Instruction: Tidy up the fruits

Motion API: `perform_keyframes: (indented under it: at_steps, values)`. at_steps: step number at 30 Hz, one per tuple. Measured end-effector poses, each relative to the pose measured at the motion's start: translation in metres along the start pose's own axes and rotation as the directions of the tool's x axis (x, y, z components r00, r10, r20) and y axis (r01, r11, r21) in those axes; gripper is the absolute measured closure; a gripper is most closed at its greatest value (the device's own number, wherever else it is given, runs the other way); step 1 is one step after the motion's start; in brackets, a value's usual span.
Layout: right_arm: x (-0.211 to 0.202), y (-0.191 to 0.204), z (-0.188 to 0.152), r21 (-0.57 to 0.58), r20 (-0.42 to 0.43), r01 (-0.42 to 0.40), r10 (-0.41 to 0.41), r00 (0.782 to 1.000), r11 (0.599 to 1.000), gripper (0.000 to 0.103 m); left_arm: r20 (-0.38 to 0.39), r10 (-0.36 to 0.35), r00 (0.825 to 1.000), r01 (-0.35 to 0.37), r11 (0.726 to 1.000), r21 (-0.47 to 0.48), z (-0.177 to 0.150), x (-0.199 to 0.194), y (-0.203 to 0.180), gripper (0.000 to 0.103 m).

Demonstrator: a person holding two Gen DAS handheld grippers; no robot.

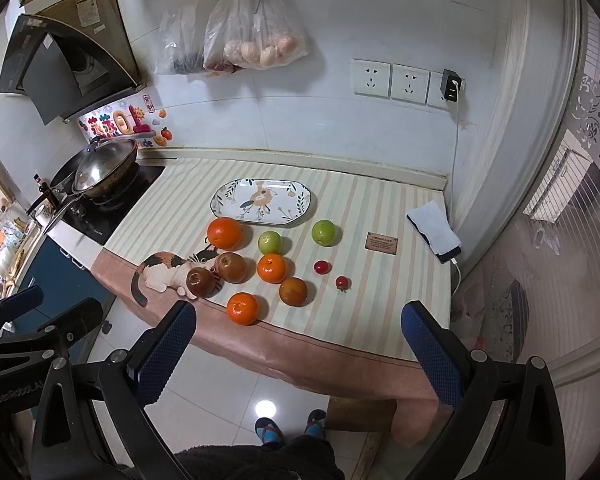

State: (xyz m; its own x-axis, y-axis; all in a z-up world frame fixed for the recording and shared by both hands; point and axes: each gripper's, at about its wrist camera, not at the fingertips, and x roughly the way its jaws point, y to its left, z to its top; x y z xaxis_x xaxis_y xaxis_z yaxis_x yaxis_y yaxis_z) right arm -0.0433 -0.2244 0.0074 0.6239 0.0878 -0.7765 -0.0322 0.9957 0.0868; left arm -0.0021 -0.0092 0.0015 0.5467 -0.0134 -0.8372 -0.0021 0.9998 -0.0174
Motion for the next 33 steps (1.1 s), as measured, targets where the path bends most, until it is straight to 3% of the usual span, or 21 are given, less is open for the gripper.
perform_keyframes:
  at_steps: [33]
  values:
    - [-0.007,0.013,-0.001,-0.011,0.011,-0.01,0.01,1.0,1.0,0.0,0.006,-0.007,1.0,0.007,1.0,0.0,-0.003,-0.009,0.011,0.0]
